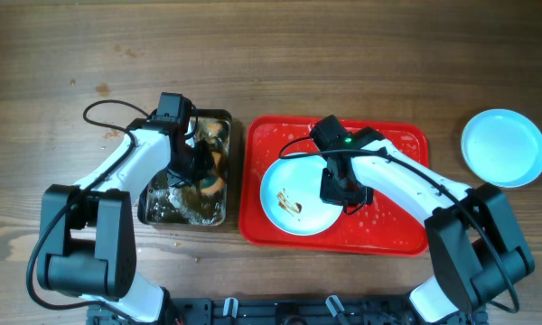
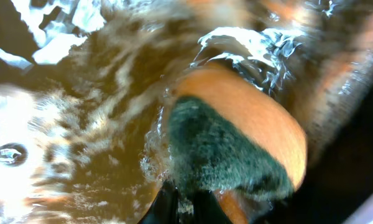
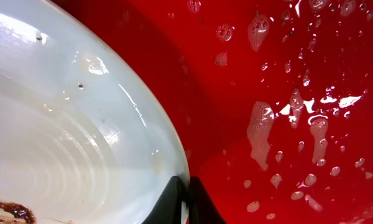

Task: Clean dirty plates on tray and stack at the side
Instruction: 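Dip the sponge in the black tray water with the left gripper, then move the sponge onto the tilted plate with the left gripper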

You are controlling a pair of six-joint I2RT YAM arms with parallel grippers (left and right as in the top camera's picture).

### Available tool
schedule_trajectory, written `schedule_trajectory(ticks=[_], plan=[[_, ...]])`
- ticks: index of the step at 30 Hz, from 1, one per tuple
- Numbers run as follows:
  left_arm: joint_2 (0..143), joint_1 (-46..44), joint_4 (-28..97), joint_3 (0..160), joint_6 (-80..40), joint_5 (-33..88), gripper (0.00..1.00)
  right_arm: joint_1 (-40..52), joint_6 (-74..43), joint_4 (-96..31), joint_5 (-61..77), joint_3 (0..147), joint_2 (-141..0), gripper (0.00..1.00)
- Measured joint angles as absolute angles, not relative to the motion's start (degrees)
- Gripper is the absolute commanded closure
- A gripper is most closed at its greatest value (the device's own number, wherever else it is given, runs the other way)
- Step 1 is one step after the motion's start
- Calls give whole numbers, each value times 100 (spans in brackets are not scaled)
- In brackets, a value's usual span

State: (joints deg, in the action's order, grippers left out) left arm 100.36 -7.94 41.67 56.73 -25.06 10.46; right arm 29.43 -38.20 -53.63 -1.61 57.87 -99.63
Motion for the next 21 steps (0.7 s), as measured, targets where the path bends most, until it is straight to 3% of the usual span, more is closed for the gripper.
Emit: schedule_trajectory(ticks=[10, 21], plan=[[9920, -810, 4281, 5784, -2797, 574, 96, 2943, -3697, -5234, -113, 5787, -9955, 96], [8016, -810, 5238, 6532, -2816, 786, 96, 2943, -3671, -5155, -40, 5787, -9950, 96]])
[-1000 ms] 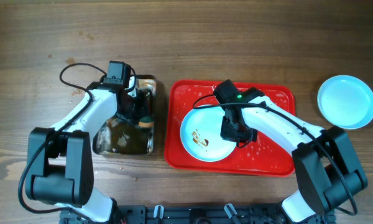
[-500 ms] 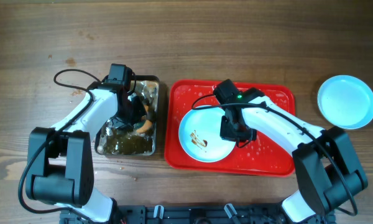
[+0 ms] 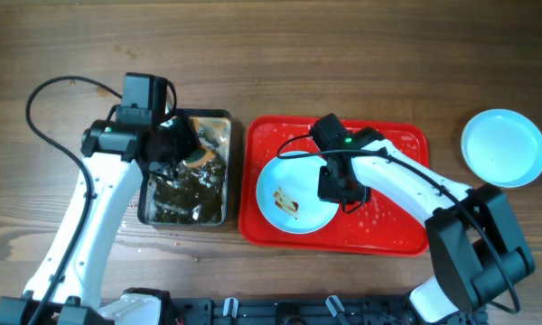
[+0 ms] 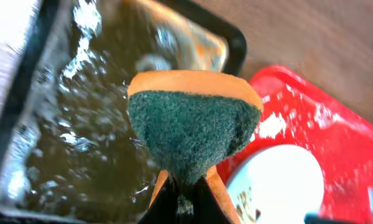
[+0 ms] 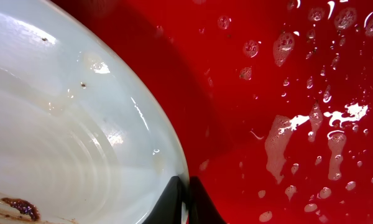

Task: Clean dirty plates on tray and stack at the side
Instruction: 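Move the sponge onto the tilted plate with the left gripper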

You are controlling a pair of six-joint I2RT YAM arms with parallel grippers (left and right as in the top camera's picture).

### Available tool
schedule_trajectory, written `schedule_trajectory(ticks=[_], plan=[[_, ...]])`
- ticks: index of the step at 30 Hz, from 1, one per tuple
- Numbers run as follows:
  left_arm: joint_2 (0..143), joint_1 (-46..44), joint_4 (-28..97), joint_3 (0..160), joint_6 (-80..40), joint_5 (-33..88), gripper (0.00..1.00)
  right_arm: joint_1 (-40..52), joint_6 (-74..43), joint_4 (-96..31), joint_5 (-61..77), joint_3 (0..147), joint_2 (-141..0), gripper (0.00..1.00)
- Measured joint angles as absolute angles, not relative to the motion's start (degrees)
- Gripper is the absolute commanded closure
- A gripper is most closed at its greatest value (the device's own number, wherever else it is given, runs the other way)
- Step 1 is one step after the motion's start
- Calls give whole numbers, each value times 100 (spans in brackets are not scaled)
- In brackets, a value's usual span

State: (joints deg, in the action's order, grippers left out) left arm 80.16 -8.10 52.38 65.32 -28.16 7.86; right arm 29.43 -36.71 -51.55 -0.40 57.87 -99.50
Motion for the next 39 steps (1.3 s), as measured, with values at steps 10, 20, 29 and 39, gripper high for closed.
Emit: schedule_trajectory(ticks=[10, 20, 29, 39], plan=[[8543, -1516, 5238, 6532, -2272, 2565, 96, 2711, -3701, -5113, 108, 5787, -9950, 96], [9583, -2899, 4654, 6532, -2169, 3938, 96, 2318, -3769, -4609, 744, 5771, -9950, 96], [9612, -3380, 4547, 6497, -2171, 4136, 96, 2320, -4241, -4359, 1269, 5743, -9950, 96], [9684, -3363, 2403, 5009, -2128, 3197, 96, 2320, -4263, -4270, 1415, 5734, -9950, 96]])
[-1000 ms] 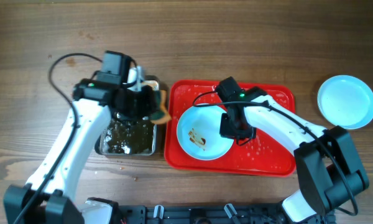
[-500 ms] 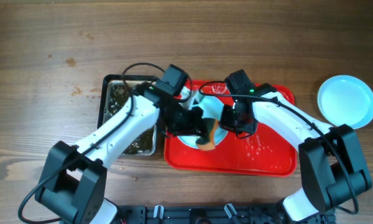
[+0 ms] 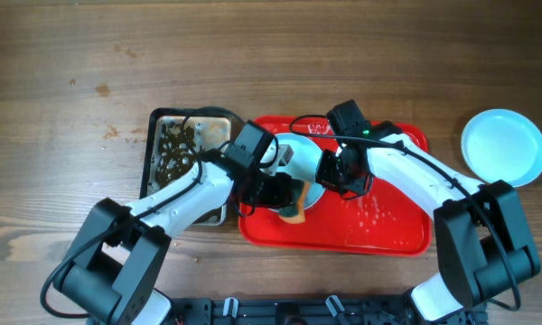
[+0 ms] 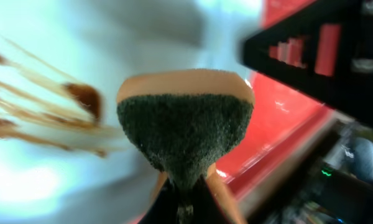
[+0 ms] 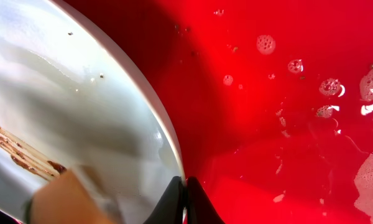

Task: Clean dirty plates on tray and stack at the side
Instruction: 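Move the sponge onto the tilted plate with the left gripper, then scrub the plate with the sponge while the right gripper tilts it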

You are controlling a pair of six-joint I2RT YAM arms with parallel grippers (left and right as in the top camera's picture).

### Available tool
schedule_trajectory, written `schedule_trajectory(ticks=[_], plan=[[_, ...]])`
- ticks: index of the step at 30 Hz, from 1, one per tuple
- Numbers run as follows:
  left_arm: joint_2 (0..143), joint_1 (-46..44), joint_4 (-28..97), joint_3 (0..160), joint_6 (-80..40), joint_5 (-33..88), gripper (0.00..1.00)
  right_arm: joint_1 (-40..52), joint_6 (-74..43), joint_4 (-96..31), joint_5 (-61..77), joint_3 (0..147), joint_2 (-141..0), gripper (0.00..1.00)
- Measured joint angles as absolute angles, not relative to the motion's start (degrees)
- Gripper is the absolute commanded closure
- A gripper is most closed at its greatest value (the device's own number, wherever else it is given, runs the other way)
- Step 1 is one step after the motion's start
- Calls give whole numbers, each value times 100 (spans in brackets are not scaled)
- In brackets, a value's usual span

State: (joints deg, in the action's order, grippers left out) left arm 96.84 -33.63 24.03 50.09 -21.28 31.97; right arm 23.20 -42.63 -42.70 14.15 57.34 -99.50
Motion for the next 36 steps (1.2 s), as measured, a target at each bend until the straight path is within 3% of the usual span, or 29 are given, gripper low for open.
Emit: schedule_trajectory(ticks=[11, 25, 29, 36], plan=[[10136, -2919, 1420, 4925, -2102, 2213, 96, 2309, -4263, -4294, 1481, 5734, -9950, 96], [10136, -3212, 845, 5004, -2733, -261, 96, 2305, -4239, -4431, 1629, 5736, -9950, 96], [10136, -3293, 891, 5019, -2440, 246, 96, 2298, -4233, -4609, 1625, 5736, -9950, 96], [10193, -3922, 1288, 5019, -1494, 2185, 96, 2276, -4167, -4648, 1500, 5710, -9950, 96]])
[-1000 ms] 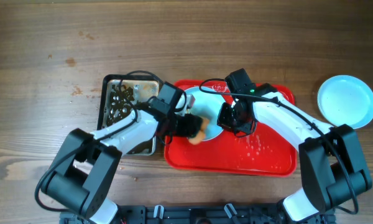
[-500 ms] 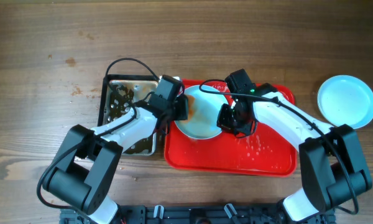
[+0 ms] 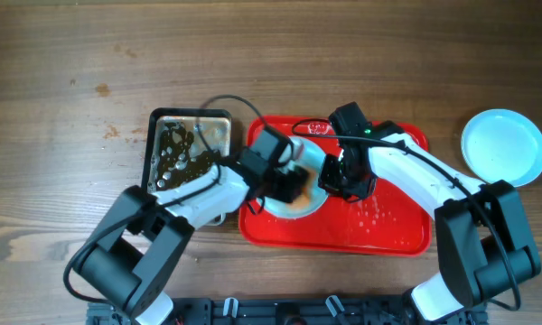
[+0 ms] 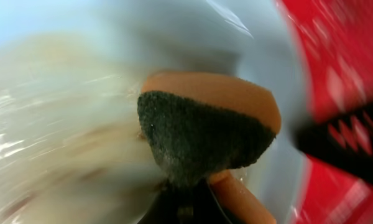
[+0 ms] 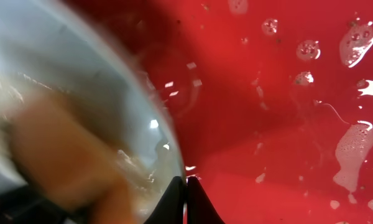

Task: Clean dirty plates on tray and stack at the side
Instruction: 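Scrub the plate with the sponge while the right gripper tilts it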

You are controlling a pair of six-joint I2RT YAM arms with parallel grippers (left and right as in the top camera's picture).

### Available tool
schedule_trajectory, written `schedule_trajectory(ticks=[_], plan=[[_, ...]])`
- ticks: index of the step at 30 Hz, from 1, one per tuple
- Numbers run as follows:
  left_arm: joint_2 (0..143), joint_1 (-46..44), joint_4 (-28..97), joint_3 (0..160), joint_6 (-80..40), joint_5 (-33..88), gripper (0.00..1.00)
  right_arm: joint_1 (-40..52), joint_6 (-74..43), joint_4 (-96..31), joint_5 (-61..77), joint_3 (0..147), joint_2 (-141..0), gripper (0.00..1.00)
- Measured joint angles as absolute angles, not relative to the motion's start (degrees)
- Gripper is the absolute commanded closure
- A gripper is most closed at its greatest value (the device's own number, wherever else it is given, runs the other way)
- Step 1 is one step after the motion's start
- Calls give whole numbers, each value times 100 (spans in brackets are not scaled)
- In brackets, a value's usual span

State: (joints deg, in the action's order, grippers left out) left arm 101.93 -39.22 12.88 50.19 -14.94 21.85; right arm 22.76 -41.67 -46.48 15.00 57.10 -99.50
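Note:
A pale blue dirty plate (image 3: 312, 161) stands tilted over the red tray (image 3: 397, 226), smeared with brownish wash water (image 4: 56, 124). My right gripper (image 5: 185, 180) is shut on the plate's rim (image 5: 168, 140). My left gripper (image 4: 185, 202) is shut on an orange sponge with a dark green scouring face (image 4: 202, 134), pressed against the plate's inner face (image 3: 291, 188). A clean pale blue plate (image 3: 503, 147) lies on the table at the far right.
A black tub of murky water (image 3: 182, 149) stands left of the tray. Water drops and foam lie on the tray floor (image 5: 354, 155). The left arm's cable (image 3: 219, 104) loops above the tub.
The sponge has shifted across the plate's face. The brown streaks seen earlier are replaced by a brownish watery smear. The right gripper still pinches the rim, with the plate tilted much as before.
First the left gripper held the sponge under the tub's water while the right pinched the rim of the plate on the tray. Then the sponge was lifted above the tub. Later the plate stood tilted with the sponge at its brown streaks, and now they are smeared.

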Motion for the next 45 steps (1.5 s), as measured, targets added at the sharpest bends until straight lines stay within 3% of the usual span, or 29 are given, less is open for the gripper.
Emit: schedule_trajectory(ticks=[6, 15, 19, 30, 32, 35, 37, 38, 40, 43, 45], plan=[[10252, -4032, 1341, 5011, -1260, 2377, 96, 2279, -4066, -4633, 1500, 5701, -9950, 96], [10123, -3293, 1170, 5096, -2331, -331, 96, 2287, -4069, -4497, 1605, 5704, -9950, 96], [10125, -3020, 1164, 5103, -2668, -707, 96, 2338, -4062, -4626, 1649, 5776, -9931, 96], [10132, -3087, 1096, 5096, -2027, -115, 96, 2331, -4018, -4665, 1514, 5688, -9931, 95], [10130, -3428, 1157, 5100, -1887, -60, 96, 2318, -3955, -4646, 1444, 5664, -9933, 32], [10108, -3710, 1354, 5133, -1785, -97, 96, 2263, -3931, -4646, 1223, 5596, -9933, 7], [10084, -3859, 1470, 5135, -1745, -123, 96, 2239, -3909, -4556, 1085, 5555, -9933, 3], [10075, -3892, 1516, 5135, -1723, -143, 96, 2239, -3874, -4466, 1026, 5553, -9931, 12], [10064, -3896, 1551, 5137, -1717, -163, 96, 2239, -3835, -4333, 1024, 5553, -9931, 13], [10060, -3896, 1597, 5142, -1699, -189, 96, 2239, -3800, -3990, 1022, 5555, -9931, 25], [10060, -3896, 1627, 5157, -1699, -183, 96, 2239, -3782, -3857, 1009, 5553, -9933, 18]])
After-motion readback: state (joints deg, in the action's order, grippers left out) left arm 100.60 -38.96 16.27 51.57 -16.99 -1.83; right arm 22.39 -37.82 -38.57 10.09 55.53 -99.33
